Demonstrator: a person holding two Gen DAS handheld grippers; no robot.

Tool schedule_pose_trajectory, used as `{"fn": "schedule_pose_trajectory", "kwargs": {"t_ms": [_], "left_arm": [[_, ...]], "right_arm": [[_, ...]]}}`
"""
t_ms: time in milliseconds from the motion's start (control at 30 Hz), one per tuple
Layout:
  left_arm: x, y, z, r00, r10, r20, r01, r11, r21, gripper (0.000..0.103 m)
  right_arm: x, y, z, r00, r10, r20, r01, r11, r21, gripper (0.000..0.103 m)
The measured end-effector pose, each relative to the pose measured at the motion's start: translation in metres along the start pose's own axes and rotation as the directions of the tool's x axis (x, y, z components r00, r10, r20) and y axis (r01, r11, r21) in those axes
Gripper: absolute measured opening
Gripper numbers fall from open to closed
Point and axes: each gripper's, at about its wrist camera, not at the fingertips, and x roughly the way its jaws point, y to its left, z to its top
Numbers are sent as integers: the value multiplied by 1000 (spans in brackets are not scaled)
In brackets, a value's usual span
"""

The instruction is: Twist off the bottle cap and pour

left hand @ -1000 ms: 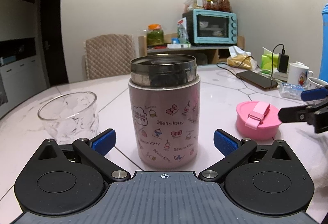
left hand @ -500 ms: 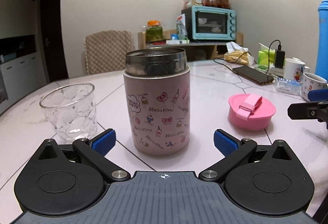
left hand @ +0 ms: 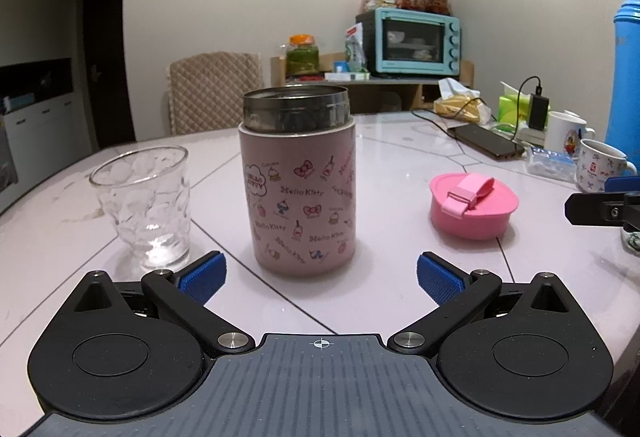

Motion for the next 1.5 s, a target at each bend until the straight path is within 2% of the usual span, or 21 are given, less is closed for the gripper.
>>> {"fn": "schedule_pose_trajectory", "kwargs": {"t_ms": [767,1500], "left_arm": [[-53,-20,-23,1000,11,9,-12,1000,8,103],[-92,-29,-34,999,9,31,-9,1000,18,103]], "right_arm": [[-60,19,-24,999,-33,43,34,999,-16,103],[-82,30,-39,996,-30,89,29,1000,6,103]]}}
